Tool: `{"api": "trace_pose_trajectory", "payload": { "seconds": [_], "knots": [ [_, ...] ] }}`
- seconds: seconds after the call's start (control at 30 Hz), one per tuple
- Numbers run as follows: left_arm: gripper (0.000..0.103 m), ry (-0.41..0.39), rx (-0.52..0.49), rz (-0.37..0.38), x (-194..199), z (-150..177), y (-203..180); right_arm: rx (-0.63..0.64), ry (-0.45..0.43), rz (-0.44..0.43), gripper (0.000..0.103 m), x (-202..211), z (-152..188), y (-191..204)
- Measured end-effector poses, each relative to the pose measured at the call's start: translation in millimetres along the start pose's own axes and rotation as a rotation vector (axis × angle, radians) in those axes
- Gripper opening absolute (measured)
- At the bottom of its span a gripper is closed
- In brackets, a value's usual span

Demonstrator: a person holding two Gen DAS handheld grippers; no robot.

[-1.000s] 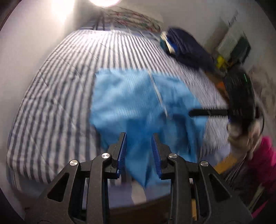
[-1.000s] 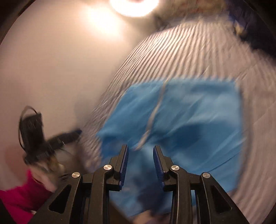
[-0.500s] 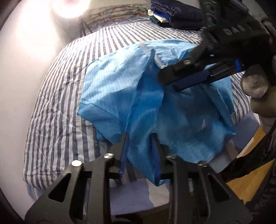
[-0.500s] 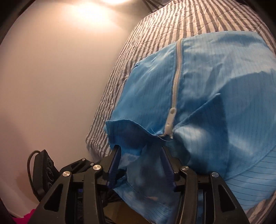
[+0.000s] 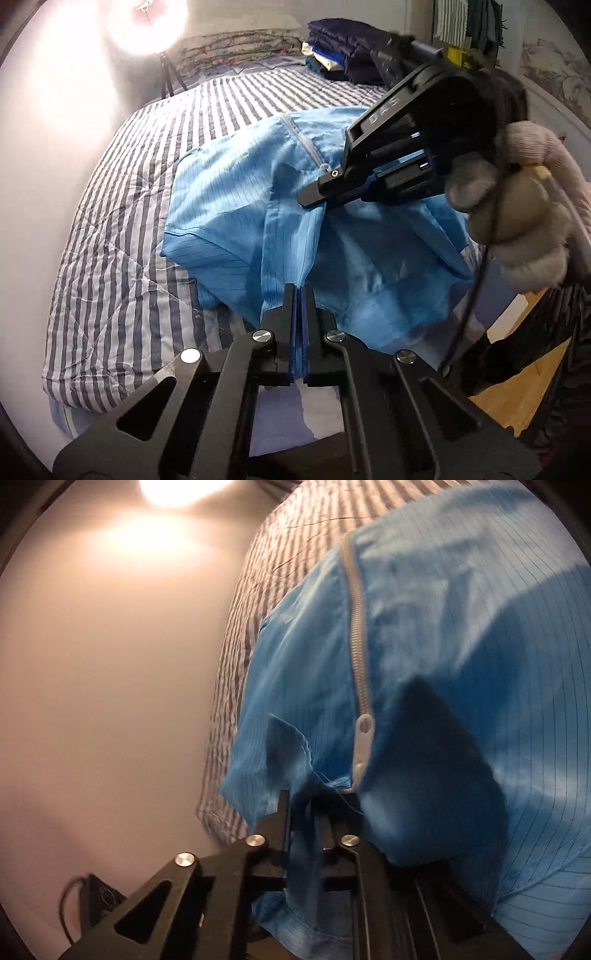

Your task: Fold large clothes

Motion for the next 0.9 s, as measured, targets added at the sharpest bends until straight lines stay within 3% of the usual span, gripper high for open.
{"api": "trace_pose_trajectory", "payload": {
  "seconds": [0.13,0.23,0.3,0.4,0.43,0.47,0.5,0.57,0.67,0.8,0.9],
  "knots": [
    [0.000,0.044,0.006,0.032,-5.4,3.6,3.5,-0.031,0.005,0.027,0.003,-0.7,-3.3,-10.6],
    [0.000,0.053,0.078,0.091,2.5,1.5,18.5,0.013,0.043,0.022,0.025,5.2,1.8,1.2],
    [0.002,0.042,0.134,0.126,12.0,-2.8,34.5,0.030,0.048,0.012,0.030,10.2,3.7,7.0],
    [0.020,0.037,0.219,0.151,14.0,-14.4,65.5,0.134,0.016,0.006,0.032,43.0,10.6,27.7],
    [0.021,0.038,0.247,0.152,10.9,-20.0,76.3,0.179,-0.024,0.028,0.033,59.7,11.3,33.5],
    [0.021,0.040,0.267,0.150,5.9,-26.8,85.5,0.258,-0.116,0.109,0.034,91.8,12.7,38.8],
    [0.021,0.046,0.277,0.157,0.4,-32.2,90.9,0.258,-0.116,0.109,0.034,91.8,12.7,38.8],
    [0.021,0.082,0.306,0.186,-19.5,-44.1,100.4,0.289,-0.208,0.255,0.034,121.9,6.6,24.7],
    [0.021,0.157,0.308,0.183,-52.7,-47.7,102.7,0.263,-0.202,0.316,0.033,126.8,4.6,6.4],
    [0.021,0.287,0.245,0.162,-92.0,-30.3,91.5,0.250,-0.078,0.466,0.029,113.0,20.6,-25.1],
    [0.022,0.301,0.212,0.153,-93.4,-20.7,87.4,0.258,-0.043,0.478,0.029,112.8,27.1,-28.5]
  ]
}}
Point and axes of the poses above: each gripper's, at about its wrist camera, not at the fingertips, and x roughly against the way its jaws point, y to its left, z to its underside, the point moved 1 cm from there along -x, roughly the way its jaws point, and after that the axes turned 13 degrees about -z, right-handed, at the moved point
